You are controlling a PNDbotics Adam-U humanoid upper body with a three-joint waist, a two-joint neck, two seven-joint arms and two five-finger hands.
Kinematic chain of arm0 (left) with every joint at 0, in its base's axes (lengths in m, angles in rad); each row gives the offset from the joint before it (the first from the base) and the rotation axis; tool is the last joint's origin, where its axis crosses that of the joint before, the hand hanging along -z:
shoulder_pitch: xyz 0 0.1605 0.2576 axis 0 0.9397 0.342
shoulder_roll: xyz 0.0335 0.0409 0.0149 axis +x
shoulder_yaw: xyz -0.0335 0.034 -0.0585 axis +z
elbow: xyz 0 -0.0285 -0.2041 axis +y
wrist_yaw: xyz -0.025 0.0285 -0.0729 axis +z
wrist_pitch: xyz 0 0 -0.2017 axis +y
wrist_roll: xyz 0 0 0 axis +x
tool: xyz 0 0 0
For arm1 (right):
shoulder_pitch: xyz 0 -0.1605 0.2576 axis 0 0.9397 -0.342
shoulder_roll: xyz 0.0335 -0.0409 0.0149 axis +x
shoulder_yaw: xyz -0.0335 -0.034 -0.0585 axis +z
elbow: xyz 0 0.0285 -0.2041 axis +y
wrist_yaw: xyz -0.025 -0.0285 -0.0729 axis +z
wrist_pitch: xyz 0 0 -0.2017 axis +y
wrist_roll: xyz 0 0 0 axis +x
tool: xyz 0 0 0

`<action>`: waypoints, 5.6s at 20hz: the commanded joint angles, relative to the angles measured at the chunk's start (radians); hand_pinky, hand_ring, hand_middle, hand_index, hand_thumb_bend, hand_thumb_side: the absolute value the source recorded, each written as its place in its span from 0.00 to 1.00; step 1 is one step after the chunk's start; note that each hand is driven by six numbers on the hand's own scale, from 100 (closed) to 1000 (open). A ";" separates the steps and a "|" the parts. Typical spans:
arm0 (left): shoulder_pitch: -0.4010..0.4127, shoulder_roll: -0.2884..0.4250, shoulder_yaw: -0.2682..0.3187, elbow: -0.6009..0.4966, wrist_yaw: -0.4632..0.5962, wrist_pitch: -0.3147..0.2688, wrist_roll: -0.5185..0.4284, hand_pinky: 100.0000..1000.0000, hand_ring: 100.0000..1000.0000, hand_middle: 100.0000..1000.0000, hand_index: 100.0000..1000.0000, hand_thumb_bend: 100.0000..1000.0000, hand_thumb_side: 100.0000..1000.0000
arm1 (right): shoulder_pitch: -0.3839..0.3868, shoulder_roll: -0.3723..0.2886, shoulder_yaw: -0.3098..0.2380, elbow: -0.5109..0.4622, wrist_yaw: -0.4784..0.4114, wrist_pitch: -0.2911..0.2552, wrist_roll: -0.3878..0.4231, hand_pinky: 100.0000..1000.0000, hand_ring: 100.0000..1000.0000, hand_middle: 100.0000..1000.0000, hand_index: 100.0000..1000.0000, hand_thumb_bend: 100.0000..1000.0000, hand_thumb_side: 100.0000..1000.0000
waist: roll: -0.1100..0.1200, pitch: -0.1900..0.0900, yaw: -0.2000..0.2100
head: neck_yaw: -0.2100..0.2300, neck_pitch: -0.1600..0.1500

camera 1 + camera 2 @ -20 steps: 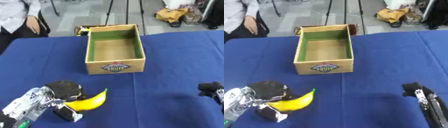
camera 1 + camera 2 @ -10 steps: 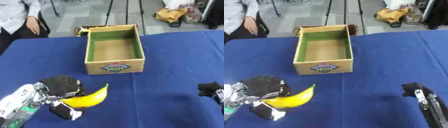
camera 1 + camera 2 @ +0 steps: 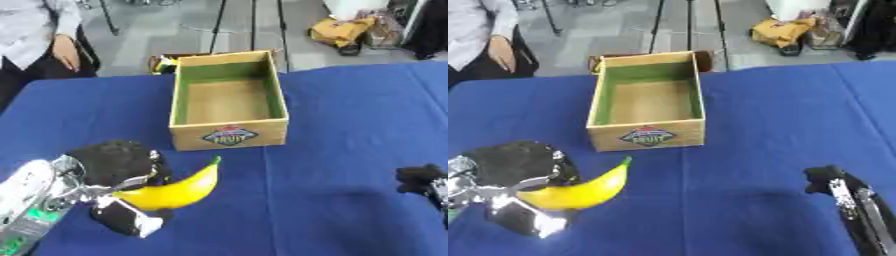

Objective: Pick up objects on the table and place them in the box.

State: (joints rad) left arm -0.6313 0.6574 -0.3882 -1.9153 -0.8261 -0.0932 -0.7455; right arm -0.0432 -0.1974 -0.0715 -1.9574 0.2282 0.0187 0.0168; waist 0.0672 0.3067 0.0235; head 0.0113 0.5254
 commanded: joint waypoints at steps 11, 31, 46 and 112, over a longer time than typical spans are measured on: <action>-0.108 0.109 0.056 0.031 0.045 0.033 0.040 0.22 0.48 0.40 0.56 0.00 0.51 | -0.005 -0.019 0.011 -0.011 0.004 -0.004 0.009 0.75 0.74 0.43 0.68 0.00 0.99 | 0.008 -0.018 -0.029 | 0.024 -0.014; -0.298 0.082 0.142 0.430 0.011 -0.029 0.208 0.19 0.47 0.38 0.55 0.00 0.51 | -0.028 -0.042 0.026 -0.023 -0.006 -0.011 0.029 0.75 0.74 0.43 0.68 0.00 0.98 | 0.040 0.004 -0.090 | 0.062 -0.022; -0.424 -0.006 0.203 0.662 -0.081 -0.096 0.348 0.17 0.46 0.37 0.54 0.00 0.51 | -0.050 -0.047 0.036 -0.035 0.004 -0.014 0.042 0.75 0.75 0.43 0.68 0.00 0.98 | 0.068 0.051 -0.157 | 0.118 -0.057; -0.434 0.001 0.343 0.653 0.030 -0.157 0.725 0.55 0.80 0.77 0.90 0.31 1.00 | -0.087 -0.051 0.072 -0.043 -0.023 -0.003 0.105 0.75 0.75 0.43 0.68 0.00 0.94 | 0.110 0.100 -0.243 | 0.203 -0.079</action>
State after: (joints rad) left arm -1.0539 0.6156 -0.0572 -1.2231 -0.8220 -0.2668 -0.0328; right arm -0.1326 -0.2351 0.0001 -1.9983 0.2057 0.0100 0.1219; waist 0.1862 0.4310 -0.2213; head 0.2169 0.4398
